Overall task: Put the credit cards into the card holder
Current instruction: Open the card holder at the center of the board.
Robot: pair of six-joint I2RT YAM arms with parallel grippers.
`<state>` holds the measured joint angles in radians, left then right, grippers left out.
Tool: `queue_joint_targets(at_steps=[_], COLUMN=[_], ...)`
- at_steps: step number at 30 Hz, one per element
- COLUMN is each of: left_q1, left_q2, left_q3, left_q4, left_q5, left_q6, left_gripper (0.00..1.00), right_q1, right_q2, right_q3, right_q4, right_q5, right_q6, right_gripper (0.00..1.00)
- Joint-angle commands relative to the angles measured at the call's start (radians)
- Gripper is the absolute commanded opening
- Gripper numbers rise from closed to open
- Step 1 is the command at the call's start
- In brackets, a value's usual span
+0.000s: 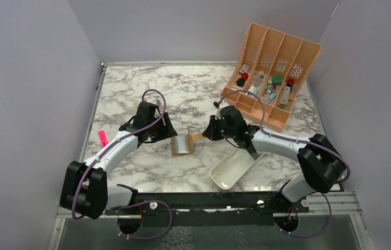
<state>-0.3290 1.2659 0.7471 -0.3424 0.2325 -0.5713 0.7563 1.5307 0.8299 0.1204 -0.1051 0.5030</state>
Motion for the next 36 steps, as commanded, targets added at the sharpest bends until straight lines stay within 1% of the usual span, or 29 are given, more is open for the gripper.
queue_joint_targets(at_steps=[1,5,9,16,22,25,32,36], left_q1=[-0.001,0.0,-0.001,0.0,-0.001,0.0,0.0,0.0], left_q2=[0.007,0.049,0.072,0.11,0.124,0.138,0.119,0.125], left_q3=[0.002,-0.019,-0.062,-0.09,-0.144,-0.15,-0.159,-0.157], left_q4=[0.006,0.048,0.133,0.191,0.337,0.364,0.412,0.434], left_q5=[-0.024,0.031,0.099,0.14,0.254,0.275,0.288,0.296], left_q6=[-0.005,-0.016,-0.037,-0.05,-0.1,-0.107,-0.123,-0.127], left_gripper=[0.6,0.6,0.6,0.6,0.6,0.59,0.42,0.27], right_q1=[-0.021,-0.041,-0.053,-0.067,-0.069,-0.071,-0.077,-0.077], right_q2=[-0.009,0.006,0.009,0.007,0.002,0.007,0.016,0.025], right_q3=[-0.012,-0.021,-0.036,-0.05,-0.062,-0.062,-0.061,-0.055], right_q4=[-0.049,-0.049,-0.037,-0.038,-0.028,-0.03,-0.03,-0.03], right_q5=[0.042,0.041,0.029,0.02,0.012,0.012,0.006,0.002], right_q6=[-0.058,-0.058,-0.062,-0.058,-0.058,-0.057,-0.055,-0.055], right_gripper=[0.01,0.01,0.01,0.01,0.01,0.01,0.01,0.01])
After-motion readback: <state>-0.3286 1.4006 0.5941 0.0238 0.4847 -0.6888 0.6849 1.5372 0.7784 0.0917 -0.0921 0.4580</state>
